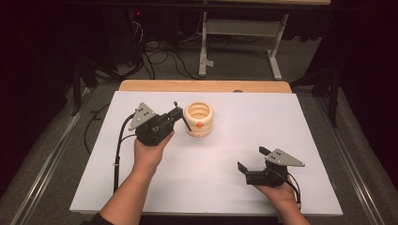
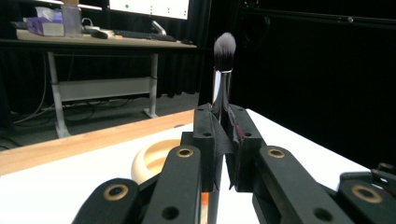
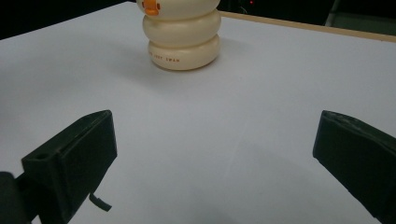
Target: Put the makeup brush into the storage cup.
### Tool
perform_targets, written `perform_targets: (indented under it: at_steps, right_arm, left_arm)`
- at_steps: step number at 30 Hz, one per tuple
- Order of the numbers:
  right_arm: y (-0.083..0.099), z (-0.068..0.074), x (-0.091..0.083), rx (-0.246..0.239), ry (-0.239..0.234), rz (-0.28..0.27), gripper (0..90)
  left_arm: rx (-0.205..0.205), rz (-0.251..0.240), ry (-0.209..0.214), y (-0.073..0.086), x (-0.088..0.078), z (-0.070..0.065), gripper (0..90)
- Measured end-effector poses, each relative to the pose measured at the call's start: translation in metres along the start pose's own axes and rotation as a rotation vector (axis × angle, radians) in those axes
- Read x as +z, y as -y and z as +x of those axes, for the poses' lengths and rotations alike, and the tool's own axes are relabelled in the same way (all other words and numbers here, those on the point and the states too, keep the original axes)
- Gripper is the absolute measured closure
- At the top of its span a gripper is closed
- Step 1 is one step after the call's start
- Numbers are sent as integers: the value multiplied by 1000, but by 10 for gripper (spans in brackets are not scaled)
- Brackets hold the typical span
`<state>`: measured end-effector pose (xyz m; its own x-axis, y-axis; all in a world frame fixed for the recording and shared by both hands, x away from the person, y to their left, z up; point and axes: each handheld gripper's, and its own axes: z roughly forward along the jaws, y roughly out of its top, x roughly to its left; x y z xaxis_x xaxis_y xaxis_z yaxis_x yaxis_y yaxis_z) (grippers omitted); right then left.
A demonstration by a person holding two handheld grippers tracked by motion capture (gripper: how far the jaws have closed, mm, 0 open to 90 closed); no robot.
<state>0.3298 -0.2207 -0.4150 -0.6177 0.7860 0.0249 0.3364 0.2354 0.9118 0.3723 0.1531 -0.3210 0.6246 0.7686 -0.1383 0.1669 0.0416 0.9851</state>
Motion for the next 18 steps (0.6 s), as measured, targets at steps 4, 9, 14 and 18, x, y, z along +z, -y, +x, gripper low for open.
perform_targets:
  at_steps: [4, 9, 14, 18]
  right_arm:
    - [0, 0, 0, 3, 2, -1, 13]
    - [0, 0, 0, 1, 0, -3, 13]
    - [0, 0, -1, 3, 0, -3, 13]
    - [0, 0, -1, 3, 0, -2, 13]
  left_arm:
    - [2, -2, -5, -4, 4, 2, 831]
    - [-2, -4, -6, -9, 8, 2, 831]
    - [-1, -6, -3, -12, 14, 2, 831]
    - [2, -7, -1, -15, 19, 1, 831]
